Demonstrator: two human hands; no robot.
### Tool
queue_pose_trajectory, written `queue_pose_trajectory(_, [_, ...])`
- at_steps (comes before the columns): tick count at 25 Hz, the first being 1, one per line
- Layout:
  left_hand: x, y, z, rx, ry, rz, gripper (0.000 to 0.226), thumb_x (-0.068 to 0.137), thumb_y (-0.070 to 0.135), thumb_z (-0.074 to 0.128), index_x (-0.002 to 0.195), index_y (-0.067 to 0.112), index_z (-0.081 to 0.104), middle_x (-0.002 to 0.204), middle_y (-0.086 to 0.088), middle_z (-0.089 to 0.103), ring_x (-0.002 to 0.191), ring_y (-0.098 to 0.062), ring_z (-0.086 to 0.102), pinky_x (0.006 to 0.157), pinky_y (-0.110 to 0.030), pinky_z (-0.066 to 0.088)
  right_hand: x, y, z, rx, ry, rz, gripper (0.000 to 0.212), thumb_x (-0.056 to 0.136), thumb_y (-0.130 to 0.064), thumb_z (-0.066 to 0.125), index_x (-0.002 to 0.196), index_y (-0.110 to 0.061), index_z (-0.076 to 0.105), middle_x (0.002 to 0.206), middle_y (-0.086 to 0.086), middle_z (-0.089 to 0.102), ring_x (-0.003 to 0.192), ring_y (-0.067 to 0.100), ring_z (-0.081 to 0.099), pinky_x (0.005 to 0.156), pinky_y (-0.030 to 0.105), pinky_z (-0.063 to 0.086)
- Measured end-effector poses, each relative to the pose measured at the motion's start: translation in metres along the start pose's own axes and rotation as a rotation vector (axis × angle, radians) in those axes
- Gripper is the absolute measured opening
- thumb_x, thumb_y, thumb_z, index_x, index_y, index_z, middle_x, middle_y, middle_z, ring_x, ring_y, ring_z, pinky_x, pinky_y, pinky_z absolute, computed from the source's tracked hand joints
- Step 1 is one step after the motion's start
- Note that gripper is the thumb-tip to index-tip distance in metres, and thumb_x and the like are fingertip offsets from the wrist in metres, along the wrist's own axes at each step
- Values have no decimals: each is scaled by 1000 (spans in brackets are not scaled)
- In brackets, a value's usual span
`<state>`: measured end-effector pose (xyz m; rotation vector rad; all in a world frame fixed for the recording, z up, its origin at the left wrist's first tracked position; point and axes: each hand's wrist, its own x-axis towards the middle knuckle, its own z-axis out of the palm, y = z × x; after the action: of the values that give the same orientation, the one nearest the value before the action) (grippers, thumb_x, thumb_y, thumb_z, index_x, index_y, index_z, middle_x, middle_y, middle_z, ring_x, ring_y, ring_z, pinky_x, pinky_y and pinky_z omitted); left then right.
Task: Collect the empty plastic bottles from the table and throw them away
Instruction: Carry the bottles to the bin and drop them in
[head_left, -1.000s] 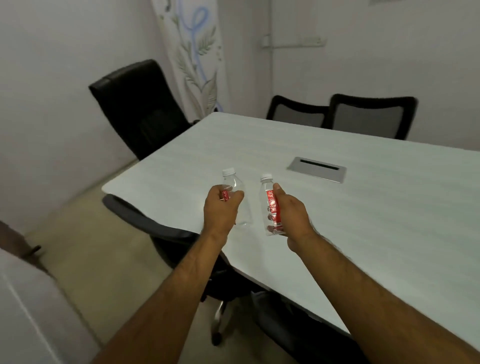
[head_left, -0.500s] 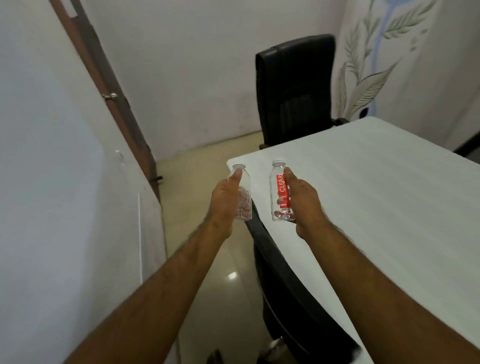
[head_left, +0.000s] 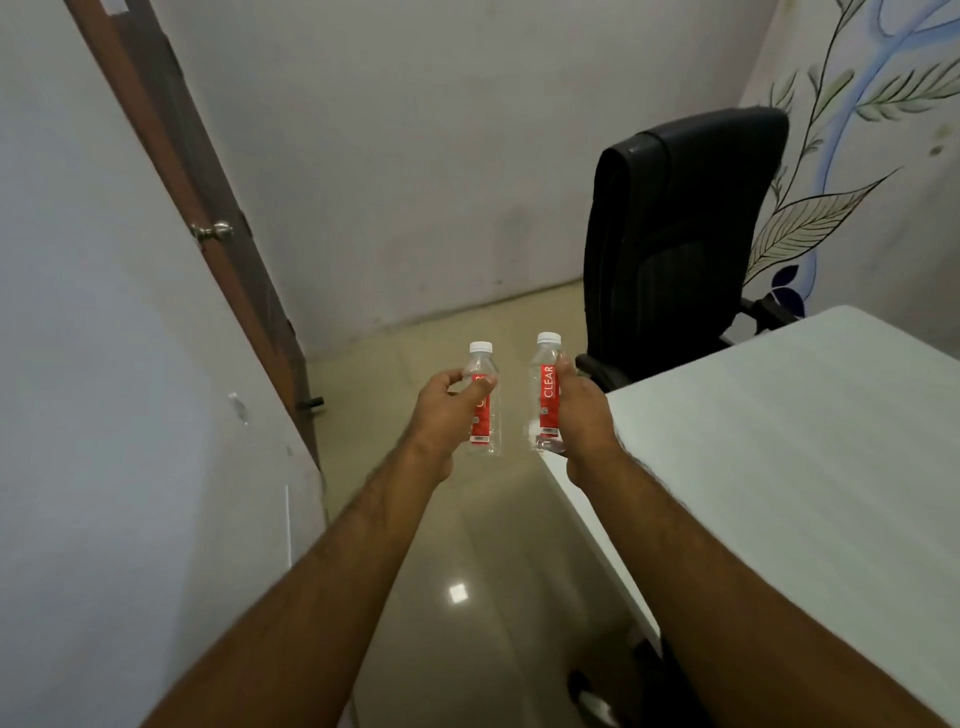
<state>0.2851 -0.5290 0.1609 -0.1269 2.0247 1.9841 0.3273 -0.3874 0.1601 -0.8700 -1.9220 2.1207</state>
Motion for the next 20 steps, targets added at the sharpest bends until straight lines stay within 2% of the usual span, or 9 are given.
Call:
queue_pose_trajectory(1, [23,8,-6,1,-11,1,36,86,35,71,116,23,56,104,-3,68,93,-19,66,82,-40,56,20,-6,12,0,6,-7,49,96,-61,47,117,-19,60,106,7,70,94,21,70,81,40,58])
queue_pose_trajectory(3, [85,21,-12,22,-23,2,40,82,34,76,115,21,59,104,-6,70,97,-23,69,88,-46,56,74,-17,39,-7,20,-9,47,97,-59,48,114,-16,60,97,3,69,86,16,69,68,31,54])
queue_pose_trajectory(5, [139,28,-15,55,-36,-2,44,81,31,78,120,17,60,101,-5,71,94,-23,70,85,-46,59,123,-22,59,12,18,-14,44,97,-56,50,110,-15,61,92,0,69,80,13,68,59,26,50])
queue_pose_trajectory(9, [283,48,-11,117,-43,-12,47,83,29,76,125,13,62,105,-6,71,93,-21,70,77,-40,60,254,-28,105,83,-9,51,47,93,-55,59,108,-11,64,97,4,72,83,17,71,58,29,55])
queue_pose_trajectory(11, [357,64,-7,134,-62,-39,48,85,29,74,128,12,61,109,-6,71,90,-18,70,65,-31,59,317,-45,124,98,-23,84,49,92,-53,62,106,-7,65,96,6,73,78,17,71,55,28,56])
queue_pose_trajectory(13, [423,87,-2,138,-75,-57,53,85,30,74,132,12,57,114,-7,70,90,-17,69,58,-25,56,381,-67,142,99,-27,89,52,90,-53,65,107,-4,66,98,10,74,77,19,72,56,29,57])
queue_pose_trajectory(15, [477,104,0,133,-48,-62,56,83,33,76,132,15,54,114,-7,68,92,-18,67,63,-29,55,431,-86,158,92,-36,89,52,88,-54,68,105,-5,67,100,12,75,80,23,73,60,35,61])
queue_pose_trajectory(18, [568,125,8,149,-30,-49,46,85,34,74,120,7,63,99,-5,71,79,-14,66,64,-28,50,520,-108,188,88,-28,120,55,85,-55,70,106,-5,68,102,13,76,84,25,73,74,45,62])
queue_pose_trajectory(20, [637,135,13,165,-69,-49,37,87,32,71,115,8,66,94,-3,70,76,-12,66,62,-26,49,579,-116,206,102,6,130,51,87,-53,69,107,-6,68,104,11,75,91,26,72,78,46,61])
